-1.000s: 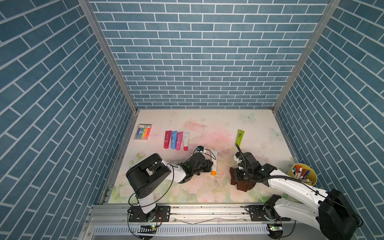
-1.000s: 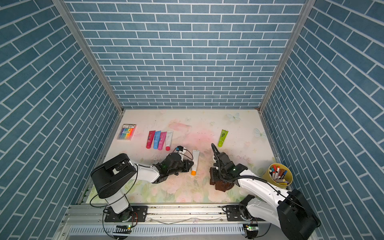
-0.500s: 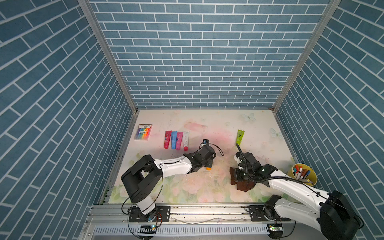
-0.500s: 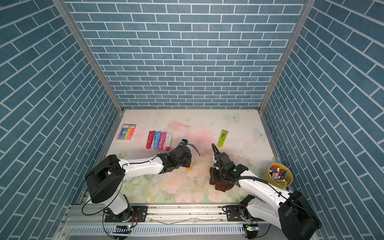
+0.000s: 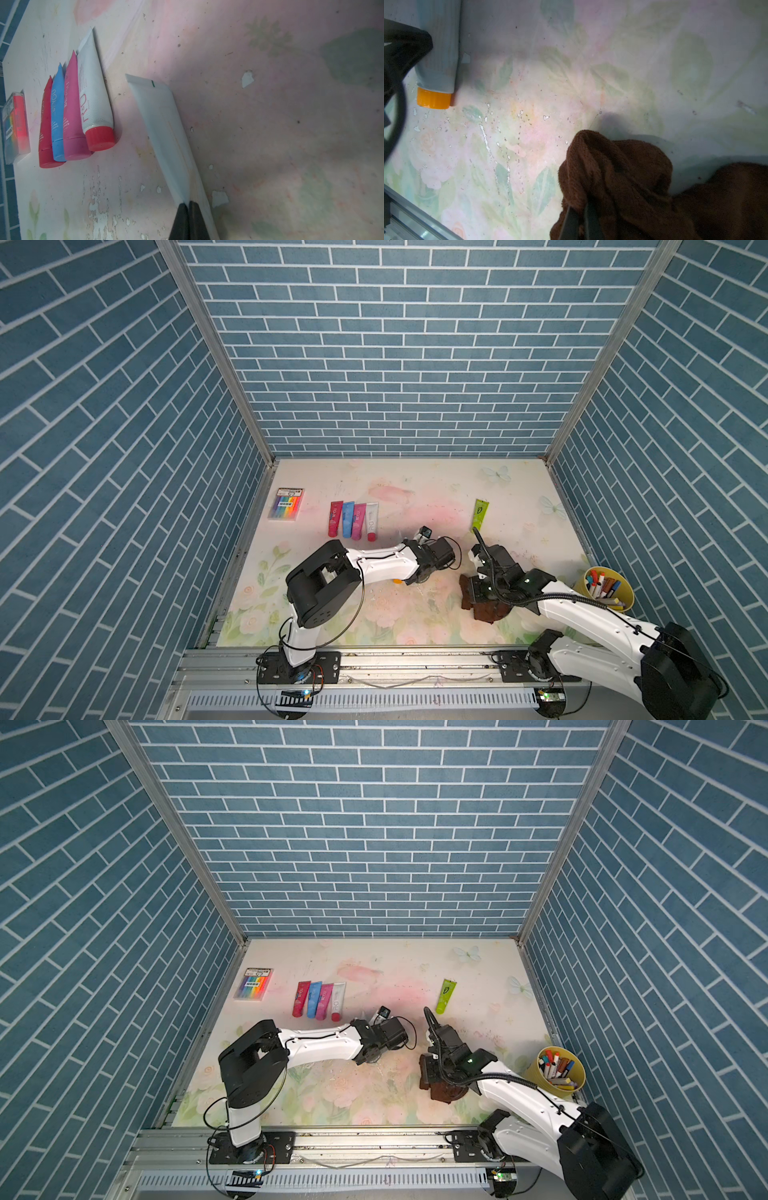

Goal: Wipe the surface of the toothpaste tube
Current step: Adjust the toothpaste at the center of the board.

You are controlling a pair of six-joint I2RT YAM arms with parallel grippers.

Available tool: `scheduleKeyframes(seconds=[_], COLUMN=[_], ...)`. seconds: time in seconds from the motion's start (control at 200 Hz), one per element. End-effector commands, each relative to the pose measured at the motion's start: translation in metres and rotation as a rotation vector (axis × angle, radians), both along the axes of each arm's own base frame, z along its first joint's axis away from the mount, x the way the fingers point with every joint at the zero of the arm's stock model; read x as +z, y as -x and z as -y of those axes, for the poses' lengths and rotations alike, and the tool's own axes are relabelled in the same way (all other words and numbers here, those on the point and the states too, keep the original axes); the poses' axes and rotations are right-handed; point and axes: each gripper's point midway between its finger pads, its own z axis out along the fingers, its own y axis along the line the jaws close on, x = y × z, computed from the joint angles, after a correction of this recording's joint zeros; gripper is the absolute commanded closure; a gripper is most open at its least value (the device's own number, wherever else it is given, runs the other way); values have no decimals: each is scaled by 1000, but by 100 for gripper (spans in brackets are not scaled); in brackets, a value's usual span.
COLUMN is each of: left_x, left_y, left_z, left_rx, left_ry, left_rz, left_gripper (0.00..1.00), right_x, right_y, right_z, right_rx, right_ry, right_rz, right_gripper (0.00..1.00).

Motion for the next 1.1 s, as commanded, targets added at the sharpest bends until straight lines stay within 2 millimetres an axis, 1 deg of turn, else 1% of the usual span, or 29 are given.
scheduleKeyframes(seconds=[0.0, 0.025, 0.055, 0.145, 0.24, 0.3, 0.405, 0.495, 0.58, 0.68, 0.81, 0.87, 0.875, 0.9, 0.96, 1.095], left_x=[-10, -11, -12, -13, -5, 5, 31, 55, 77, 90, 96, 96, 92, 90, 83, 60], left_y=[8, 8, 10, 12, 12, 9, 5, 3, 3, 11, 22, 29, 32, 34, 40, 46], left_z=[-7, -3, 2, 19, 30, 34, 39, 34, 28, 24, 18, 20, 18, 18, 21, 24], left_rx=[-17, -22, -30, -52, -61, -62, -60, -40, -23, -20, 12, 15, 18, 21, 29, 46], left_ry=[-88, -81, -70, -6, 58, 101, 193, 264, 354, 487, 656, 774, 769, 804, 870, 885], left_rz=[-36, -37, -40, -44, -27, -2, 48, 102, 148, 146, 151, 147, 138, 135, 111, 56], left_gripper=[100, 100, 96, 77, 64, 61, 58, 54, 48, 36, 24, 14, 13, 10, 6, 4], right_x=[-3, -2, -2, -2, -3, -3, -3, -2, -2, -2, -1, -1, -1, -1, -1, -2], right_y=[3, 3, 3, 3, 3, 3, 3, 3, 3, 3, 2, 2, 2, 3, 2, 3], right_z=[1, 1, 1, 1, 1, 1, 1, 1, 1, 1, 1, 1, 1, 1, 2, 1], right_rx=[27, 27, 27, 26, 27, 27, 26, 26, 26, 26, 24, 23, 23, 24, 23, 24], right_ry=[12, 12, 10, 13, 13, 13, 13, 12, 11, 9, 10, 8, 8, 9, 9, 12], right_rz=[0, 1, 4, 0, -1, 0, 0, 2, 3, 6, 8, 10, 10, 9, 10, 6], right_gripper=[100, 100, 100, 100, 100, 100, 100, 100, 100, 100, 100, 100, 100, 100, 100, 100])
